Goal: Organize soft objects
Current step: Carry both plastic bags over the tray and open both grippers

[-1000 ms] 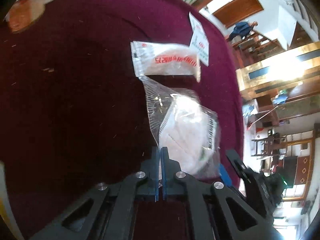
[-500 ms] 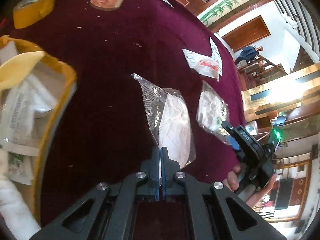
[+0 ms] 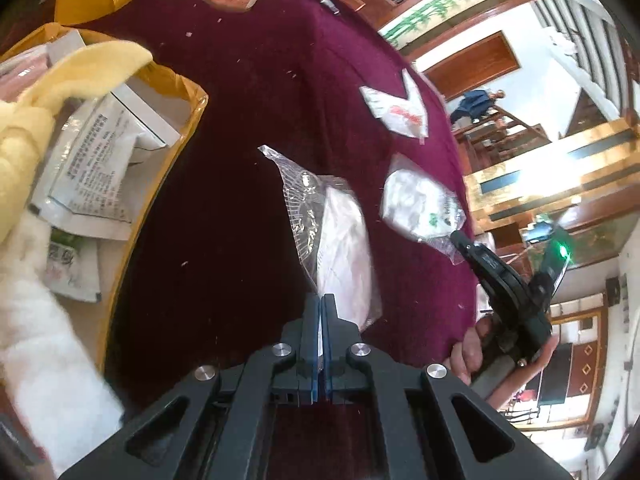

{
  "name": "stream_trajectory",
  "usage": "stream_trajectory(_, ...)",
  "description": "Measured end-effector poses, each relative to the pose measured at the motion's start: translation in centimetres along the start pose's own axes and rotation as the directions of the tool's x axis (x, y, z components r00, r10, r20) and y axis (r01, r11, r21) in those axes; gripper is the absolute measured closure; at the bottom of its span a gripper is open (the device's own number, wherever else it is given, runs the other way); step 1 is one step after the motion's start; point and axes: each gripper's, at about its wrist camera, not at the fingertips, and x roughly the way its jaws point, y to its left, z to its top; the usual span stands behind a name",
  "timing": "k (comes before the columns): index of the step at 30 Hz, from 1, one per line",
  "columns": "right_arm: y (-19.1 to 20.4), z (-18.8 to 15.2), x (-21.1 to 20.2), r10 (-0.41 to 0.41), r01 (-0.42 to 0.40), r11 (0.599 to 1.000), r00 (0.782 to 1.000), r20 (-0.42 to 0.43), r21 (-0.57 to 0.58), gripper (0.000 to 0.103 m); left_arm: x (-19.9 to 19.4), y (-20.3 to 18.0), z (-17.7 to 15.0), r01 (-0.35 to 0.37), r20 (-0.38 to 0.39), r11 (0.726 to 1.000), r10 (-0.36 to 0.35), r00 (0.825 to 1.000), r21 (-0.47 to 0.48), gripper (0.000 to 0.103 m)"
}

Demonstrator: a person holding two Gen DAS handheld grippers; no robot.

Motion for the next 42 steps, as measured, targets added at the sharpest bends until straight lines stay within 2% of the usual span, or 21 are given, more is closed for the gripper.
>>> stream_trajectory(1, -0.7, -0.4, -1.5, 0.085, -0.085, 0.996, 0.996, 0.017, 0.038, 0.103, -0.5, -0.2, -0.2, 0.010, 0.009, 1.000, -0.010, 1.000, 0.010, 0.103)
stream_trajectory(2, -1.1, -0.8, -2.4, 0.132, -0.133, 0.990, 0.991, 0.031, 0.053, 0.103, -0.8, -0.5, -0.3, 0.018, 0.018, 1.000, -0.018, 1.000, 0.023, 0.103)
stream_trajectory(6, -2.0, -2.5, -6.4, 0.244, -0.251, 0.964, 0.966, 0.089, 0.085, 0.103, -2.3, -2.2, -0.6, 0.057, 0.048, 0.994, -0.061, 0.997, 0.089, 0.103)
stream_trajectory(12, -0.8, -3.1, -11.6, 0.310, -0.324, 0.944, 0.935, 0.172, 0.059, 0.103, -6.0, -3.2, -0.3, 0.105, 0.091, 0.984, -0.119, 0.989, 0.146, 0.103)
stream_trajectory(15, 0.5, -2.9, -14.0, 0.346, -0.359, 0.933, 0.914, 0.211, 0.025, 0.103, -8.5, -3.3, 0.3, 0.163, 0.105, 0.975, -0.179, 0.978, 0.151, 0.103)
stream_trajectory(18, 2.3, -2.7, -16.6, 0.424, -0.431, 0.902, 0.878, 0.223, -0.016, 0.103, -11.8, -2.4, 0.4, 0.214, 0.126, 0.965, -0.234, 0.964, 0.148, 0.103)
stream_trajectory(24, 7.4, -3.2, -22.8, 0.559, -0.538, 0.829, 0.790, 0.252, -0.150, 0.103, -18.2, 2.0, -0.6, 0.274, 0.188, 0.955, -0.291, 0.938, 0.111, 0.103)
stream_trajectory(25, 8.7, -3.4, -23.6, 0.598, -0.572, 0.802, 0.765, 0.240, -0.173, 0.103, -19.0, 3.1, -0.8, 0.282, 0.190, 0.954, -0.296, 0.936, 0.098, 0.103)
stream_trajectory(26, 9.4, -3.5, -23.9, 0.621, -0.593, 0.783, 0.749, 0.230, -0.185, 0.103, -19.6, 4.3, -1.2, 0.289, 0.192, 0.953, -0.301, 0.934, 0.087, 0.103)
stream_trajectory(27, 10.2, -3.6, -24.2, 0.642, -0.613, 0.767, 0.734, 0.222, -0.192, 0.103, -19.9, 5.2, -1.4, 0.288, 0.194, 0.955, -0.297, 0.935, 0.074, 0.103)
stream_trajectory(28, 11.5, -3.7, -24.7, 0.674, -0.641, 0.738, 0.708, 0.209, -0.210, 0.103, -20.1, 6.4, -1.6, 0.283, 0.193, 0.958, -0.288, 0.938, 0.055, 0.103)
stream_trajectory(31, 14.0, -4.0, -25.2, 0.740, -0.704, 0.671, 0.651, 0.167, -0.231, 0.103, -20.1, 9.4, -2.0, 0.274, 0.178, 0.962, -0.272, 0.946, 0.017, 0.103)
stream_trajectory(32, 15.0, -4.1, -25.3, 0.768, -0.731, 0.640, 0.624, 0.147, -0.238, 0.103, -19.9, 10.3, -1.9, 0.254, 0.178, 0.967, -0.251, 0.951, 0.010, 0.103)
stream_trajectory(33, 15.7, -4.3, -25.2, 0.785, -0.750, 0.618, 0.605, 0.132, -0.238, 0.103, -19.8, 11.0, -2.0, 0.238, 0.165, 0.971, -0.236, 0.958, 0.012, 0.103)
stream_trajectory(34, 16.8, -4.4, -25.1, 0.810, -0.777, 0.584, 0.577, 0.104, -0.235, 0.103, -19.3, 11.9, -2.0, 0.228, 0.141, 0.974, -0.225, 0.964, -0.006, 0.103)
stream_trajectory(36, 18.3, -4.8, -24.7, 0.836, -0.808, 0.544, 0.545, 0.066, -0.224, 0.103, -18.4, 13.4, -1.9, 0.222, 0.113, 0.974, -0.218, 0.969, -0.032, 0.103)
stream_trajectory(39, 20.2, -5.9, -22.8, 0.850, -0.834, 0.515, 0.527, -0.009, -0.196, 0.103, -17.1, 15.1, -1.7, 0.180, 0.091, 0.982, -0.174, 0.981, -0.065, 0.103)
stream_trajectory(40, 21.1, -6.8, -21.3, 0.846, -0.839, 0.514, 0.530, -0.053, -0.177, 0.103, -16.9, 15.5, -1.8, 0.160, 0.090, 0.985, -0.154, 0.984, -0.064, 0.103)
stream_trajectory(42, 21.9, -7.6, -19.2, 0.816, -0.818, 0.552, 0.570, -0.096, -0.162, 0.102, -16.5, 15.8, -1.7, 0.107, 0.081, 0.993, -0.103, 0.991, -0.055, 0.103)
